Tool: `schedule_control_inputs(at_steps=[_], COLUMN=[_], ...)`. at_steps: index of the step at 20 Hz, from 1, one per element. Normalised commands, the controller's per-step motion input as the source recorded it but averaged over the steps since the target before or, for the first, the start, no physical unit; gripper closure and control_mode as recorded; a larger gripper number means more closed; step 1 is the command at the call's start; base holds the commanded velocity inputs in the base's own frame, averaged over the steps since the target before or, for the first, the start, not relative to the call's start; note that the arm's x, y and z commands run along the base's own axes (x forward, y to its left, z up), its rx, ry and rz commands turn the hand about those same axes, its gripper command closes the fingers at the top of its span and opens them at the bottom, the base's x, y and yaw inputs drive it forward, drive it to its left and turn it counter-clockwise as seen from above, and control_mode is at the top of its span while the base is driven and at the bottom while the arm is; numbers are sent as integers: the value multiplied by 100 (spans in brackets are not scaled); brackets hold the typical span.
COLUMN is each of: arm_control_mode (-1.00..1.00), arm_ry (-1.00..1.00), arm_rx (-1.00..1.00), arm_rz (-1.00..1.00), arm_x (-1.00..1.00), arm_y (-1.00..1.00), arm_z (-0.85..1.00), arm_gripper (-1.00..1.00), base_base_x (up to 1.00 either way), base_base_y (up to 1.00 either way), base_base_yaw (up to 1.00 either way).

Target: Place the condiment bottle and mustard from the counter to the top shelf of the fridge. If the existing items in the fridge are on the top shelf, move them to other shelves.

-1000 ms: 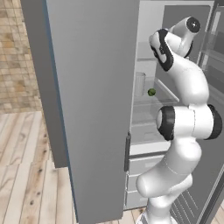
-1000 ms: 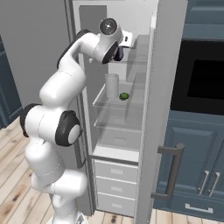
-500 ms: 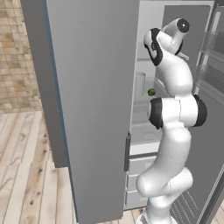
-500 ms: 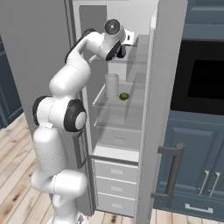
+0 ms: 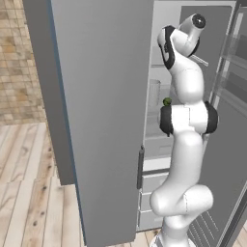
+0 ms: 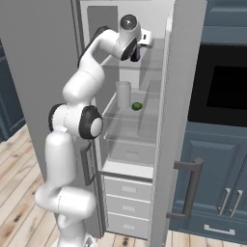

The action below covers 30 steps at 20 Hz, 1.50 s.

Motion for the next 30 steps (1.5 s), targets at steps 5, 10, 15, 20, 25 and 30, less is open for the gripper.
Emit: schedule_control_inputs(at_steps=[5, 10, 15, 20, 25, 30], arm_control_mode=[-100, -100, -100, -100, -100, -100], arm_ry=[0, -11, -32, -53, -38, -6], arm_rx=[0, 0, -2, -12, -1, -3], arm_rz=[0, 0, 0, 0, -4, -10], arm_x=[4, -52, -89, -100, -100, -100], arm_y=[0, 0, 0, 21, 57, 66], arm_z=[0, 0, -6, -37, 0, 1], arm_gripper=[-100, -100, -100, -100, -100, -100], base_base_x=[0, 0, 0, 0, 0, 0], base_base_y=[0, 0, 0, 0, 0, 0], base_base_yaw=[0, 0, 0, 0, 0, 0])
